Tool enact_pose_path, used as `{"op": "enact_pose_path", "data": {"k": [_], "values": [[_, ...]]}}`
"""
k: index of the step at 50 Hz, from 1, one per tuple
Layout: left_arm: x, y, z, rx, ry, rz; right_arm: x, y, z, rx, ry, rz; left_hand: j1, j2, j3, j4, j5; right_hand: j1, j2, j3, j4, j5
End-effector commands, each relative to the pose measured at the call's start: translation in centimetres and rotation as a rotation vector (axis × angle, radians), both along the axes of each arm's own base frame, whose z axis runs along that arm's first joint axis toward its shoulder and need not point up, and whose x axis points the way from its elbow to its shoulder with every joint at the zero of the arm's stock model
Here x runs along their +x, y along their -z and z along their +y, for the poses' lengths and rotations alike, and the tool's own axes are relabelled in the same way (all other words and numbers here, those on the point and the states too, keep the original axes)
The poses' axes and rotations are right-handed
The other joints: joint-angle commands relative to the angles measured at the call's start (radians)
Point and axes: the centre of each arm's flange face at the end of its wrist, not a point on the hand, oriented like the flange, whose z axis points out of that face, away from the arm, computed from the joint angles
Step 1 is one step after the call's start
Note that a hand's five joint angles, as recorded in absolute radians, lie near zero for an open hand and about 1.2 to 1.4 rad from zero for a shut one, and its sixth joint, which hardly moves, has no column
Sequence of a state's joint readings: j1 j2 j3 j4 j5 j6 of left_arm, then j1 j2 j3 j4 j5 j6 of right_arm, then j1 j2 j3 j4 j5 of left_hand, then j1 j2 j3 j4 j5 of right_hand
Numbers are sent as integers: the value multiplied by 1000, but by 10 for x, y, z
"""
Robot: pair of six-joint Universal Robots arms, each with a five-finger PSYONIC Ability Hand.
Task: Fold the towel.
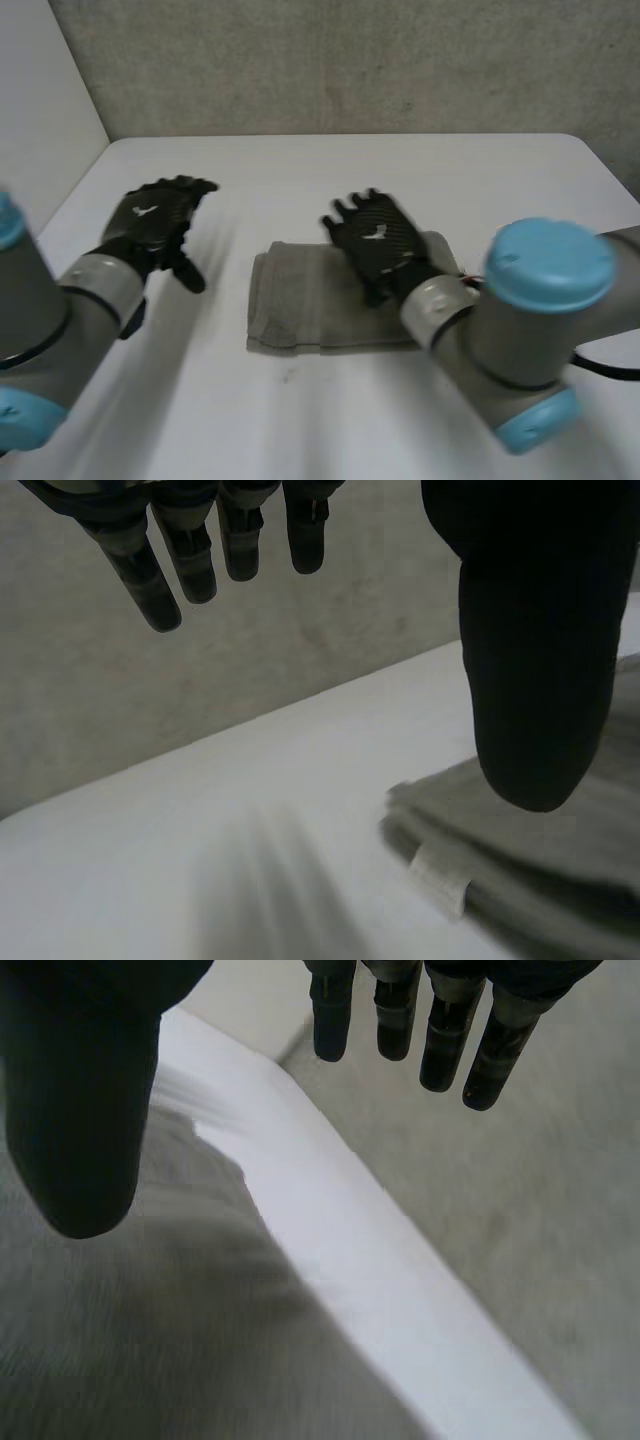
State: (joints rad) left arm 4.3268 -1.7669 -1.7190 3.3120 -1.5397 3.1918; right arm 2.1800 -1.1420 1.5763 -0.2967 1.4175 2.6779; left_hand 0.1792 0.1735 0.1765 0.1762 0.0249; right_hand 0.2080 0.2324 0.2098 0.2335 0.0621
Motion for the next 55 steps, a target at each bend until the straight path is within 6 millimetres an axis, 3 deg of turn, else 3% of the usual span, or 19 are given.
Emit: {"op": "enact_pose_path", "data": {"k": [1, 6, 12, 14, 16, 23, 28, 30, 31, 33, 36, 41, 45, 50, 51, 52, 53, 54, 55], "values": [[-56, 19, 6, 8, 90, -24, -58, 23, -18, 273, 179, -8, 25, 31, 28, 29, 5, -33, -58, -35, -59, -62], [-77, 51, 1, 49, 69, -79, -90, 44, -26, 362, 249, 12, 23, 28, 25, 26, 2, -23, -48, -25, -49, -52], [-88, 94, 5, 131, 57, -175, -105, 63, -41, 359, 284, -6, 20, 25, 22, 23, -1, 585, 560, 583, 559, 556], [-89, 100, 9, 146, 66, -197, -104, 72, -48, 334, 279, 5, 17, 22, 19, 20, -4, 1040, 1015, 1038, 1014, 1011], [-89, 104, 12, 157, 72, -211, -104, 72, -51, 308, 275, 24, 17, 22, 19, 20, -4, 1187, 1162, 1185, 1161, 1158], [-86, 101, 25, 170, 83, -226, -100, 50, -59, 140, 245, 109, 11, 16, 14, 14, -9, 1188, 1164, 1186, 1163, 1160], [-81, 74, 32, 130, 80, -191, -66, 20, -51, 11, 145, 94, 11, 16, 14, 14, -9, 1188, 1164, 1186, 1163, 1160], [-79, 63, 34, 111, 76, -174, -21, 5, -25, -55, 4, 73, 11, 16, 14, 14, -9, 1188, 1164, 1186, 1163, 1160], [-75, 50, 36, 88, 71, -155, -21, 5, -25, -55, 3, 73, 11, 16, 14, 14, -9, 1188, 1164, 1186, 1163, 1160], [-71, 38, 37, 68, 62, -138, 15, 5, 0, -84, -115, 64, 14, 19, 16, 17, -7, 1188, 1164, 1186, 1163, 1160], [-56, 20, 36, 35, 11, -119, 29, 5, 11, -100, -164, 65, 11, 17, 14, 14, -9, 1188, 1164, 1186, 1163, 1160], [-20, -2, 25, -4, -139, -109, 72, 33, 60, -163, -359, 150, 14, 19, 16, 17, -7, 1188, 1164, 1186, 1163, 1160], [6, -13, 17, -20, -219, -93, 85, 53, 80, -164, -427, 189, 17, 22, 19, 20, -4, 1188, 1164, 1186, 1163, 1160], [13, -16, 13, -26, -245, -85, 93, 76, 93, -140, -452, 221, 17, 22, 19, 20, -4, 1188, 1164, 1186, 1163, 1160], [13, -16, 13, -26, -245, -85, 94, 74, 92, -145, -443, 217, 17, 22, 19, 20, -4, 995, 970, 993, 969, 966], [13, -16, 13, -28, -244, -83, 93, 68, 88, -148, -422, 205, 17, 22, 19, 20, -4, 467, 442, 465, 441, 438], [11, -18, 13, -35, -236, -78, 93, 67, 88, -148, -422, 205, 17, 22, 19, 20, -4, 461, 437, 459, 436, 433], [11, -18, 13, -35, -236, -78, 92, 57, 84, -157, -390, 187, 17, 22, 19, 20, -4, 54, 30, 52, 29, 26], [9, -20, 13, -44, -225, -71, 92, 57, 84, -157, -390, 187, 22, 28, 25, 26, 2, 50, 26, 48, 25, 22]]}}
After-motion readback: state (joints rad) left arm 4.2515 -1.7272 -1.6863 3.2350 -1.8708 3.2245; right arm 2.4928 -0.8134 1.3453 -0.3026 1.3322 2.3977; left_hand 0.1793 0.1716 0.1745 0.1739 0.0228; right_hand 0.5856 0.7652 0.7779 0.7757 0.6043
